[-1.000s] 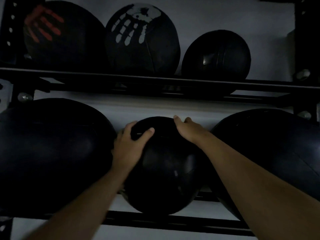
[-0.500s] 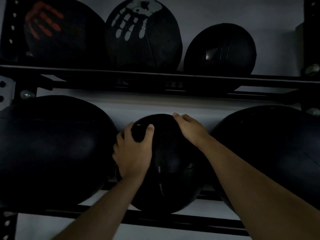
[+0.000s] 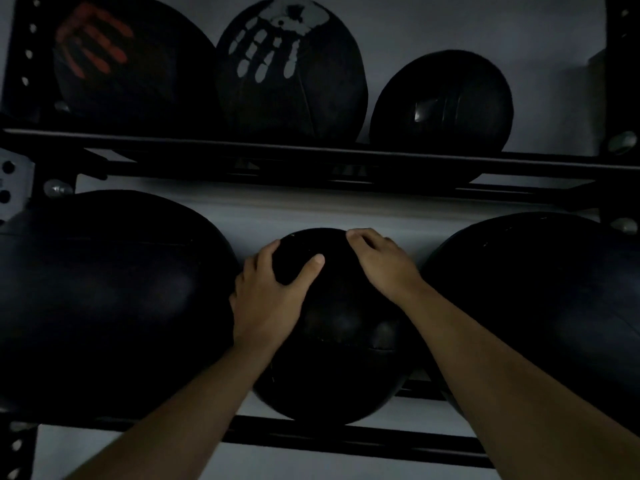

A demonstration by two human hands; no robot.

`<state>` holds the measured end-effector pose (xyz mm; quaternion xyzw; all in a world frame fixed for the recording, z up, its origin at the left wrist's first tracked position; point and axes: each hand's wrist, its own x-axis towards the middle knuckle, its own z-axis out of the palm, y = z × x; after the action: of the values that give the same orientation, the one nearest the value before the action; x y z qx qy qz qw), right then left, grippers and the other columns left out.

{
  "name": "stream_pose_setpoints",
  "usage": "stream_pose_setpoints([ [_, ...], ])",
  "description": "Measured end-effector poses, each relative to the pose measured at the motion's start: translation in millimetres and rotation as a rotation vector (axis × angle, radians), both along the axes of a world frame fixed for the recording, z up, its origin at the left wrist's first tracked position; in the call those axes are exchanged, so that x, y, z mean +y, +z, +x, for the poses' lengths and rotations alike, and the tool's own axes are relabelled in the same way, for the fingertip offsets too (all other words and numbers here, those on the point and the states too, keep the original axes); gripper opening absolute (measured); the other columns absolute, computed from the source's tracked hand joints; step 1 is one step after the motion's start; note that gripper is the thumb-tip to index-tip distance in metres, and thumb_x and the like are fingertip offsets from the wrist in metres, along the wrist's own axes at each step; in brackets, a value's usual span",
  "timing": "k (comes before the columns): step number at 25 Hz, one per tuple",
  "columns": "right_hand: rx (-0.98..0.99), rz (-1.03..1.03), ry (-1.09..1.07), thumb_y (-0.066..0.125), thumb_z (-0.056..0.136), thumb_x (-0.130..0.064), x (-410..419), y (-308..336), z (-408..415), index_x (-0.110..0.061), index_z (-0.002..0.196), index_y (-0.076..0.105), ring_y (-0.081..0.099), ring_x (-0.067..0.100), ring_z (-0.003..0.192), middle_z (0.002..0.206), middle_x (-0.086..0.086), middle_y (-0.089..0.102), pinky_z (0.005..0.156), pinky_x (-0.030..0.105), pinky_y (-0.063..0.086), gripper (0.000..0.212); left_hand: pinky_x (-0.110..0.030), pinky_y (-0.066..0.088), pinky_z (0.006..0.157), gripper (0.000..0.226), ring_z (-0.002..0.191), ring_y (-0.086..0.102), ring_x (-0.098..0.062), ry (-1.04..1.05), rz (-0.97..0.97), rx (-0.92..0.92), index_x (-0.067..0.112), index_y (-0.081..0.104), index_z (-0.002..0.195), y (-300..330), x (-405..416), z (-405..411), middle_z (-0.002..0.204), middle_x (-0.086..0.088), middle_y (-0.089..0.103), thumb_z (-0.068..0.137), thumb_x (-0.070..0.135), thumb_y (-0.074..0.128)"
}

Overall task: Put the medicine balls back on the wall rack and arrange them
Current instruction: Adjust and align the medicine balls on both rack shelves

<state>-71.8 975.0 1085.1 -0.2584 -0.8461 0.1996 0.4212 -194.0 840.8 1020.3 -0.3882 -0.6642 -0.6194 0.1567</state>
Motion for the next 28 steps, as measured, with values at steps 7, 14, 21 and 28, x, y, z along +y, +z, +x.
stream_pose_setpoints([
  [7,0.041,0.075,-0.052,0.026,0.097,-0.076,-17,-23,14,-0.035,0.156,0.037,0.035,0.037,0.150,0.160,0.008,0.040,0.119,0.057,0.033,0.072,-0.044,0.038,0.121,0.098,0.149,0.042,-0.018,-0.241,-0.063,0.009,0.046,0.044,0.154,18,-8,-29,0.163,0.008,0.042,0.068,0.090,0.060],
  [14,0.137,0.052,-0.105,0.027,0.098,-0.073,-24,-37,9,-0.051,0.152,0.036,0.040,0.037,0.147,0.159,0.000,0.043,0.118,0.058,0.034,0.059,-0.044,0.044,0.118,0.081,0.138,0.052,-0.008,-0.251,0.016,0.177,0.042,0.056,0.145,12,-5,-35,0.148,0.016,0.056,0.075,0.080,0.063],
  [21,0.166,0.106,-0.197,0.017,0.091,-0.077,-35,-51,11,-0.052,0.153,0.033,0.037,0.035,0.148,0.160,0.001,0.042,0.119,0.060,0.032,0.069,-0.046,0.038,0.121,0.086,0.147,0.041,-0.011,-0.297,-0.085,0.225,0.054,0.044,0.147,8,-6,-46,0.155,0.021,0.046,0.071,0.096,0.048],
  [28,0.046,0.048,-0.199,0.026,0.101,-0.067,-39,-43,17,-0.047,0.156,0.030,0.033,0.044,0.149,0.166,0.008,0.035,0.119,0.060,0.027,0.060,-0.046,0.013,0.130,0.082,0.163,0.014,-0.024,-0.150,-0.407,0.252,0.044,0.017,0.165,13,-35,-31,0.177,0.006,0.014,0.094,0.079,0.037],
])
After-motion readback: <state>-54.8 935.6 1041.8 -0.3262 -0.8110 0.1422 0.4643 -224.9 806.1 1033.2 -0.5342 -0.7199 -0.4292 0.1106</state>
